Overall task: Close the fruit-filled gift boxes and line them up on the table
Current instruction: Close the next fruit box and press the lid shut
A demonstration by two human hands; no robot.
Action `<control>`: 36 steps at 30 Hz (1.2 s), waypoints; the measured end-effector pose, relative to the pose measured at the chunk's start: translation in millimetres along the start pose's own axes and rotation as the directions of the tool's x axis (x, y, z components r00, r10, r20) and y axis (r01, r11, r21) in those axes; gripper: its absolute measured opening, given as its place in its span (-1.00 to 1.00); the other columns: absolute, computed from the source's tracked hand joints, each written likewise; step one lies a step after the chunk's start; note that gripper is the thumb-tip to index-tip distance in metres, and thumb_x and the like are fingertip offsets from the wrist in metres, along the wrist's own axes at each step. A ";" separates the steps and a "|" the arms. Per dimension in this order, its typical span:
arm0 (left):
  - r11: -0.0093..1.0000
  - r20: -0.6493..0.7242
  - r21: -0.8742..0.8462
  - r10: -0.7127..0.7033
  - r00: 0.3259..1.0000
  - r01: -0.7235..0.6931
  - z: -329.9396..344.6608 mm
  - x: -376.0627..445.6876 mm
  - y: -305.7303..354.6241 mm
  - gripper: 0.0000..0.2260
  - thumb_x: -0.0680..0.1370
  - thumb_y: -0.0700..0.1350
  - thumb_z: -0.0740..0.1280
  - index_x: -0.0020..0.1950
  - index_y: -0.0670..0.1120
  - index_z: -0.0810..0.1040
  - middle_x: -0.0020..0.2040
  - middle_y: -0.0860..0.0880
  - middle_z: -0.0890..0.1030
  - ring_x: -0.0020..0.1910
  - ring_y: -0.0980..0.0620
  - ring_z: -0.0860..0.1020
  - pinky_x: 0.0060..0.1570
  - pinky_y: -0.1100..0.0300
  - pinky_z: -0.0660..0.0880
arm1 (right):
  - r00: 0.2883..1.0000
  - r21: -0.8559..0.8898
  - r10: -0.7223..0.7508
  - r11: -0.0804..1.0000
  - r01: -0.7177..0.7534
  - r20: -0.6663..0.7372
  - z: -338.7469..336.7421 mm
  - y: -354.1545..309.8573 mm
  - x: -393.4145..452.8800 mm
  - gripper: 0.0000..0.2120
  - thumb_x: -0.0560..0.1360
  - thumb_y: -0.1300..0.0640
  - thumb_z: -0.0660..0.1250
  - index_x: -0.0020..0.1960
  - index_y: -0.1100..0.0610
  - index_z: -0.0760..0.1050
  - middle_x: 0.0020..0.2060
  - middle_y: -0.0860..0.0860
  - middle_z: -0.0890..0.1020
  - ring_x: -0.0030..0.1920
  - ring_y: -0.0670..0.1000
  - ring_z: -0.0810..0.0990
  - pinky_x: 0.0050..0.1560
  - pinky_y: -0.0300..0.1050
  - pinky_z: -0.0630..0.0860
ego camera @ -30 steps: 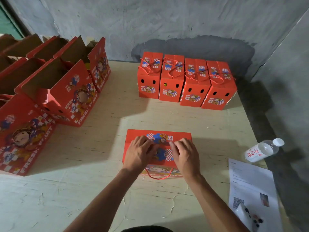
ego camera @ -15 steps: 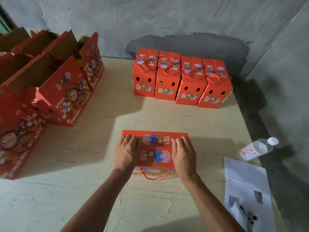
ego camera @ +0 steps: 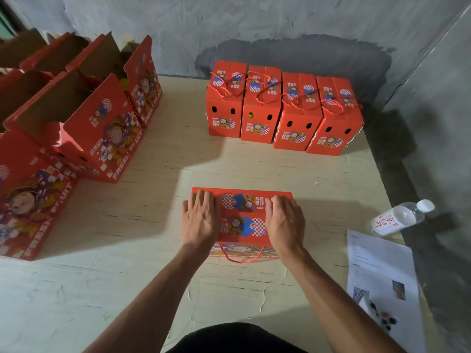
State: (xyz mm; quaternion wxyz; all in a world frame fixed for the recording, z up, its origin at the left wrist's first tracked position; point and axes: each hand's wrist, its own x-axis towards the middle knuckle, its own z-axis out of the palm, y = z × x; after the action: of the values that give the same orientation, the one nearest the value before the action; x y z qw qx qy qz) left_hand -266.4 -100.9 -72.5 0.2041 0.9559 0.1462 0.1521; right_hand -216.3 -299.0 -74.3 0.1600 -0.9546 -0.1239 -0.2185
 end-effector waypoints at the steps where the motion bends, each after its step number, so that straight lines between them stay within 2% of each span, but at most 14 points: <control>1: 1.000 -0.006 -0.017 0.016 1.000 -0.017 -0.6 -2.1 -0.8 -0.74 0.71 0.02 0.15 -0.11 -0.06 0.40 -0.12 -0.02 0.51 -0.10 -0.10 0.42 -0.02 -0.01 0.36 | 1.000 0.021 -0.001 1.000 0.001 -0.015 -0.2 0.6 -0.9 -0.78 0.65 0.12 0.35 -0.14 0.18 0.52 -0.27 0.09 0.62 -0.25 0.14 0.58 -0.22 0.03 0.54; 6: 0.996 -0.058 -0.062 0.064 0.996 -0.068 -1.4 -1.2 -4.1 -0.71 0.64 0.00 0.37 -0.24 -0.09 0.50 -0.22 -0.01 0.56 -0.21 -0.06 0.46 -0.11 0.00 0.42 | 0.999 0.100 -0.043 0.994 0.046 -0.029 -1.6 6.3 0.8 -0.74 0.65 0.12 0.34 -0.20 0.15 0.49 -0.36 0.06 0.60 -0.34 0.10 0.56 -0.32 -0.02 0.50; 9: 0.995 -0.041 -0.073 0.067 0.997 -0.070 -3.4 3.8 -1.6 -0.66 0.65 -0.04 0.36 -0.31 -0.08 0.47 -0.31 0.00 0.53 -0.28 -0.08 0.47 -0.22 0.02 0.47 | 0.997 0.060 -0.070 0.996 0.071 -0.010 -3.9 4.4 7.1 -0.74 0.62 0.11 0.40 -0.23 0.11 0.48 -0.45 0.01 0.60 -0.46 0.03 0.55 -0.46 -0.21 0.32; 12: 0.998 0.020 -0.060 0.038 0.999 -0.037 -5.0 13.4 1.7 -0.65 0.64 -0.09 0.30 -0.35 -0.09 0.44 -0.31 -0.02 0.55 -0.26 -0.09 0.49 -0.20 0.00 0.49 | 0.997 -0.001 -0.075 0.997 0.075 0.027 -5.8 0.2 18.5 -0.75 0.58 0.11 0.45 -0.24 0.12 0.50 -0.52 0.00 0.58 -0.56 0.02 0.54 -0.43 -0.29 0.19; 15: 0.999 0.090 -0.010 0.041 0.995 -0.040 -1.6 17.8 11.4 -0.67 0.69 -0.02 0.23 -0.24 -0.09 0.55 -0.19 -0.05 0.60 -0.12 -0.12 0.55 -0.07 0.01 0.45 | 0.995 0.005 -0.094 0.996 0.094 0.042 -4.4 -7.9 23.1 -0.77 0.58 0.08 0.45 -0.20 0.13 0.52 -0.48 0.01 0.60 -0.51 0.04 0.57 -0.42 -0.27 0.20; 18: 0.996 0.086 -0.003 0.087 0.992 -0.087 3.0 12.1 30.9 -0.70 0.69 0.00 0.24 -0.15 -0.08 0.61 -0.14 -0.07 0.62 -0.07 -0.14 0.55 -0.08 -0.01 0.41 | 0.995 0.107 -0.070 0.992 0.063 0.066 2.5 -26.1 14.3 -0.71 0.64 0.05 0.38 -0.20 0.16 0.50 -0.37 0.11 0.61 -0.34 0.15 0.59 -0.39 -0.09 0.37; 20: 0.991 0.071 0.001 0.137 0.988 -0.137 5.6 4.8 40.9 -0.75 0.66 -0.06 0.29 -0.19 -0.09 0.58 -0.18 -0.09 0.59 -0.10 -0.19 0.55 -0.14 -0.05 0.42 | 0.997 0.151 -0.049 0.988 0.040 0.056 3.6 -32.8 11.7 -0.66 0.64 0.05 0.37 -0.27 0.16 0.47 -0.38 0.13 0.59 -0.31 0.18 0.56 -0.35 0.00 0.43; 26: 0.990 0.055 -0.031 0.138 0.989 -0.136 3.7 7.4 39.0 -0.69 0.63 -0.10 0.33 -0.32 -0.12 0.53 -0.28 -0.12 0.59 -0.20 -0.22 0.54 -0.24 -0.01 0.39 | 0.992 0.166 -0.072 0.984 0.055 0.099 3.3 -24.6 18.8 -0.61 0.65 0.07 0.32 -0.33 0.14 0.47 -0.40 0.12 0.63 -0.40 0.21 0.58 -0.42 -0.07 0.33; 29: 0.987 0.033 -0.045 0.154 0.988 -0.153 -2.2 8.2 27.8 -0.70 0.58 -0.12 0.39 -0.35 -0.10 0.50 -0.33 -0.10 0.56 -0.26 -0.22 0.53 -0.28 0.03 0.38 | 0.992 0.138 -0.128 0.983 0.124 0.020 1.1 -8.3 17.4 -0.63 0.59 0.10 0.42 -0.35 0.13 0.46 -0.45 0.06 0.59 -0.47 0.14 0.53 -0.45 -0.14 0.25; 32: 0.988 -0.050 -0.083 0.124 0.991 -0.128 -11.6 8.9 -1.6 -0.70 0.54 -0.21 0.44 -0.36 -0.12 0.47 -0.35 -0.11 0.50 -0.29 -0.20 0.47 -0.31 0.04 0.36 | 0.987 0.077 -0.125 0.988 0.133 -0.102 -5.0 24.2 15.7 -0.60 0.59 0.11 0.42 -0.37 0.10 0.39 -0.45 0.04 0.54 -0.42 0.11 0.52 -0.45 -0.08 0.34; 36: 0.988 -0.101 -0.117 0.094 0.991 -0.105 -15.8 12.2 -18.6 -0.68 0.53 -0.23 0.42 -0.39 -0.14 0.44 -0.37 -0.12 0.51 -0.35 -0.16 0.43 -0.32 0.07 0.35 | 0.986 0.000 -0.126 0.992 0.127 -0.108 -2.7 33.8 18.4 -0.60 0.59 0.09 0.40 -0.38 0.10 0.40 -0.45 0.01 0.55 -0.42 0.08 0.52 -0.43 -0.09 0.32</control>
State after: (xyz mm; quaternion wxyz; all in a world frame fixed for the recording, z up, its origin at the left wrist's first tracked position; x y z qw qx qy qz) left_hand -264.8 -75.0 -64.0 0.2469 0.9395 0.0983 0.2160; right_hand -191.0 -328.0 -72.1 0.1556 -0.9310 -0.1761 -0.2792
